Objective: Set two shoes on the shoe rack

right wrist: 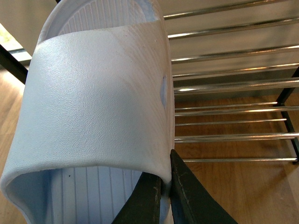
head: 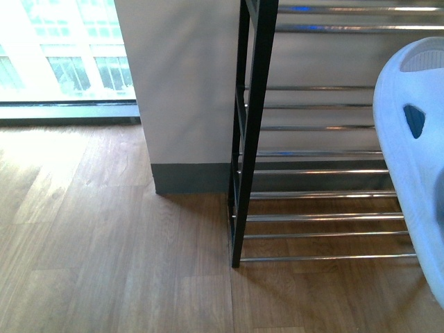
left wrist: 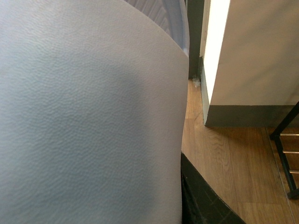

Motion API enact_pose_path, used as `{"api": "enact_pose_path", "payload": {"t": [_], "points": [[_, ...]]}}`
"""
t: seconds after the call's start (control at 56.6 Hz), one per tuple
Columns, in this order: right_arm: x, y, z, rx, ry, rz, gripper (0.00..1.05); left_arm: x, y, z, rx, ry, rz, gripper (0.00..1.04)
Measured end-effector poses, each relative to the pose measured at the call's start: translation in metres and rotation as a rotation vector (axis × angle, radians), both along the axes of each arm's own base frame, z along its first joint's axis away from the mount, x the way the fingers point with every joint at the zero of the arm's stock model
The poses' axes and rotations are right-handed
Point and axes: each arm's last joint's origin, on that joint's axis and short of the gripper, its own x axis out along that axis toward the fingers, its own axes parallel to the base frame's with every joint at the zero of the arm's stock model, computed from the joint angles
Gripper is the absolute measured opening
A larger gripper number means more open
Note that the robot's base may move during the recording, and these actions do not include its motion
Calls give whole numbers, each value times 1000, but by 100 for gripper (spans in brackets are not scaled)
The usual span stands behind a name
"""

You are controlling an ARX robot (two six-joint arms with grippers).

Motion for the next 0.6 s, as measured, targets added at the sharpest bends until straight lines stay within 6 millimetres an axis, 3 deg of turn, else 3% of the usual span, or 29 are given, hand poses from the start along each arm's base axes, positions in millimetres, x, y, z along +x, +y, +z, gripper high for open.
{"api": "enact_pose_path", "payload": {"t": [0.424, 0.601], "points": [[0, 0, 0, 0, -1, 1, 1, 0, 0, 0, 0, 0, 0, 2], [11, 0, 7, -27, -208, 37, 1, 0, 0, 0, 0, 0, 0, 2]]}}
